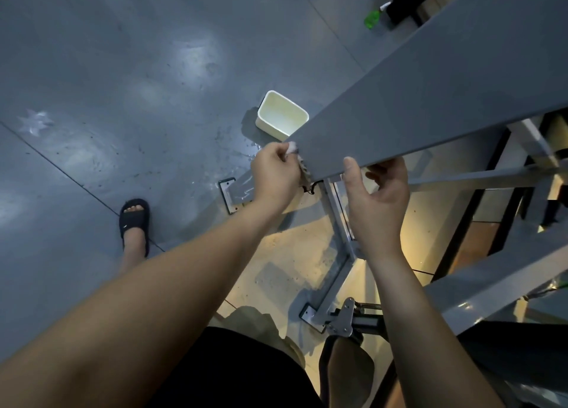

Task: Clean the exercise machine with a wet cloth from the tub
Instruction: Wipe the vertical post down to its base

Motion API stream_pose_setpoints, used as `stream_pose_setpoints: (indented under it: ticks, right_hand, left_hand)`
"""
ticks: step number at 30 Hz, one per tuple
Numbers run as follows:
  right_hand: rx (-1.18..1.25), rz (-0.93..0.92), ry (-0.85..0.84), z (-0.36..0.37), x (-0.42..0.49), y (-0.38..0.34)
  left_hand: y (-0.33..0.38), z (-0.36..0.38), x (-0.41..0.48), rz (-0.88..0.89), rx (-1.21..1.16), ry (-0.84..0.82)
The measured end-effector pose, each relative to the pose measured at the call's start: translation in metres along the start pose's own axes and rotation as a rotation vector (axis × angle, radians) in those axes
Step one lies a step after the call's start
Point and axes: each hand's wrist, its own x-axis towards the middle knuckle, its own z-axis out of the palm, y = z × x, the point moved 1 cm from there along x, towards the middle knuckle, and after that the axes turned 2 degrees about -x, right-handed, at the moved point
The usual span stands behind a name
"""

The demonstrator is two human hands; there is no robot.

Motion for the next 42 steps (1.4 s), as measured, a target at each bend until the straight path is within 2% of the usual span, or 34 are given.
stream_pose_setpoints:
  ticks: [2, 4, 10, 16, 21, 27, 31, 34, 38, 40, 42]
  right_hand:
    - [-0.014, 0.016, -0.014, -0.002, 0.000, -0.001]
    - [-0.022, 0.022, -0.014, -0.004, 0.000, -0.002]
    - [0.005, 0.010, -0.009, -0.002, -0.002, -0.003]
    - [-0.021, 0.019, -0.029, -0.005, -0.001, -0.003]
    - [-0.017, 0.003, -0.018, -0.004, -0.001, -0.003]
    - [-0.010, 0.005, -0.026, -0.005, -0.001, -0.005]
    - [0.006, 0.003, -0.020, -0.003, -0.001, -0.005]
    - [0.008, 0.006, -0.024, -0.002, -0.002, -0.005]
    - [0.005, 0.007, -0.037, -0.004, -0.003, -0.007]
    - [-0.003, -0.002, -0.041, -0.004, -0.002, -0.008]
    - [-0.006, -0.002, -0.038, -0.004, -0.001, -0.008]
  left_hand:
    - [-0.008, -0.003, 0.017, -0.099, 0.101, -0.014]
    - [-0.009, -0.003, 0.020, -0.110, 0.128, -0.039]
    - [0.010, 0.003, 0.001, 0.096, -0.030, -0.037]
    - [-0.003, -0.004, 0.028, -0.127, 0.079, -0.011]
    - [0.015, 0.004, -0.009, 0.036, -0.061, -0.032]
    - [-0.004, -0.003, 0.034, -0.181, 0.031, 0.010]
    - [0.018, 0.003, 0.000, 0.043, -0.046, -0.048]
    - [0.015, 0.003, 0.003, 0.146, 0.016, -0.020]
    - [-0.014, -0.001, 0.046, -0.141, 0.107, -0.018]
    - [-0.020, -0.004, 0.052, -0.156, 0.132, -0.029]
    - [-0.015, 0.001, 0.036, -0.064, 0.103, -0.055]
